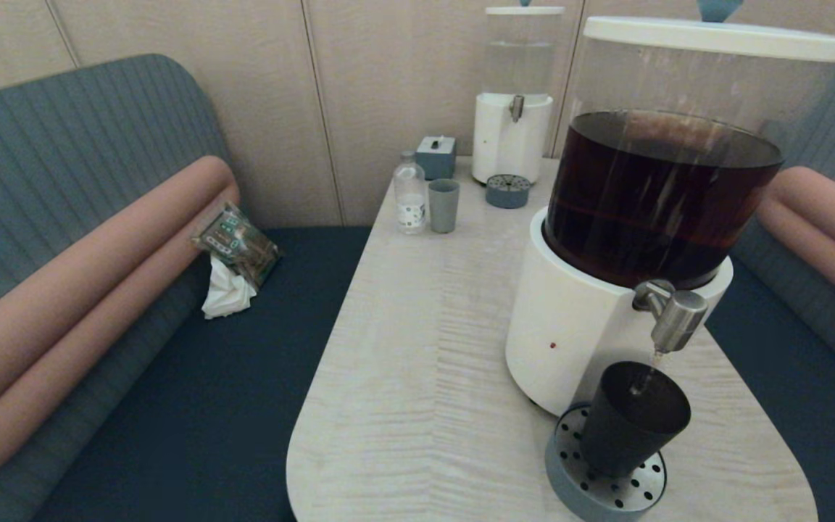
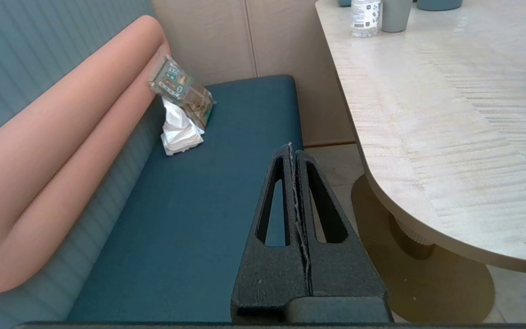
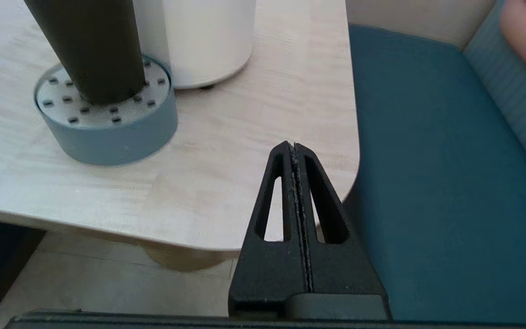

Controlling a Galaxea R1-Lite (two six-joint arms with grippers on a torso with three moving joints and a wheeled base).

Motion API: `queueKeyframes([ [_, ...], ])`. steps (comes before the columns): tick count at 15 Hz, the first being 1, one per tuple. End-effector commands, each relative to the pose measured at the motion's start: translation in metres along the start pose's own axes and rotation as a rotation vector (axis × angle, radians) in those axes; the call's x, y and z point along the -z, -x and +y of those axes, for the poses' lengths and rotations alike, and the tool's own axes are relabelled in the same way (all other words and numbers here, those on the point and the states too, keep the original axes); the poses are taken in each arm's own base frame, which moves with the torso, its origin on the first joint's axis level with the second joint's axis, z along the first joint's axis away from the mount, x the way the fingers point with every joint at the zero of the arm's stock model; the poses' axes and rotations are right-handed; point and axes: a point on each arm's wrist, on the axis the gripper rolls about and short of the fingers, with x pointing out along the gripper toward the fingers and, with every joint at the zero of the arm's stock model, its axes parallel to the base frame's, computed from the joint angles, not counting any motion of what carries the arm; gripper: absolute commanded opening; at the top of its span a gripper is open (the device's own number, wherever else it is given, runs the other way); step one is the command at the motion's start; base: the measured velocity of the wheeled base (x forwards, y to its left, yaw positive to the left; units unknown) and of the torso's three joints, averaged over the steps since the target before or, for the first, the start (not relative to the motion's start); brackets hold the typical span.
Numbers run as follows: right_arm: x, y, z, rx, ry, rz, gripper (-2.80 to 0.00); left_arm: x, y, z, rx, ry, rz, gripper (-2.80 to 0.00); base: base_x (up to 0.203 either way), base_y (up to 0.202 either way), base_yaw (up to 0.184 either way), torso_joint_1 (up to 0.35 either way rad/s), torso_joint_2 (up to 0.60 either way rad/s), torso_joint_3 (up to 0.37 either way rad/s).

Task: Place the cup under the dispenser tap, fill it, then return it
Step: Turn off the faucet

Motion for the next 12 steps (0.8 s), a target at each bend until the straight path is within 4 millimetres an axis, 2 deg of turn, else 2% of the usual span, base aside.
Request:
queueKeyframes([
  [1, 0.0008, -0.0003, 0.0001, -0.004, -0.001, -0.001, -2.8, 0.0113, -0.0019, -0.0011, 0.005, 0.001, 0.04, -2.8, 0.0, 0.0, 0.0, 0.0, 0.0, 0.0],
  [12, 0.0008, -0.0003, 0.0001, -0.001, -0.022, 0.0, -2.8, 0.0114, -0.0019, -0.0011, 0.005, -0.002, 0.041, -2.8, 0.0, 0.0, 0.0, 0.0, 0.0, 0.0],
])
